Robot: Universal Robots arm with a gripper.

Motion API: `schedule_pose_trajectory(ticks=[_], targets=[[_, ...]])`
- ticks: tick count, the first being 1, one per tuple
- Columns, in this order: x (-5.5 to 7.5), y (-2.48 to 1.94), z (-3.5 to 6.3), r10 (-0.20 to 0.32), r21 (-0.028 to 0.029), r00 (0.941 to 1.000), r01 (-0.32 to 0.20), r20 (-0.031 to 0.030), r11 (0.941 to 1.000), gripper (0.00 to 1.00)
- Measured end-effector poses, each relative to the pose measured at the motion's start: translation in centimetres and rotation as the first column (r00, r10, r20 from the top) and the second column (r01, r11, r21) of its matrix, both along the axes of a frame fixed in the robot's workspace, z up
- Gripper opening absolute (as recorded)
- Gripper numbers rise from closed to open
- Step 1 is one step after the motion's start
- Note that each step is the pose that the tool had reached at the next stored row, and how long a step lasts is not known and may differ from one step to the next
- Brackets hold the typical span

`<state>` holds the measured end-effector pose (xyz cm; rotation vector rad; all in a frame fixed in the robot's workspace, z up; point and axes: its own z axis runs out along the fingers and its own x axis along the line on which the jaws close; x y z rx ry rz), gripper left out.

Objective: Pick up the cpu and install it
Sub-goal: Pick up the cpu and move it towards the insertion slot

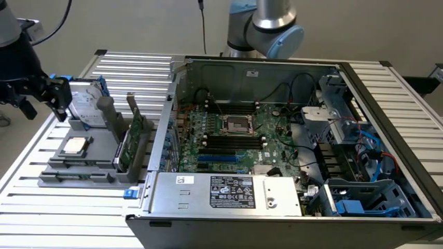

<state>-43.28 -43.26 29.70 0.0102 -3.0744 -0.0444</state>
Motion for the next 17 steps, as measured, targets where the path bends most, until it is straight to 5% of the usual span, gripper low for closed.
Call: schedule_pose_trajectory(ticks=[7, 17], targets=[[2.0, -0.17, -1.26, 0.003, -0.0035, 1.0, -0.003, 0.0, 1.0, 0.65], [1.9, 0.24, -3.07, 0.006, -0.0036, 1.0, -0.006, -0.0001, 1.0, 0.65]])
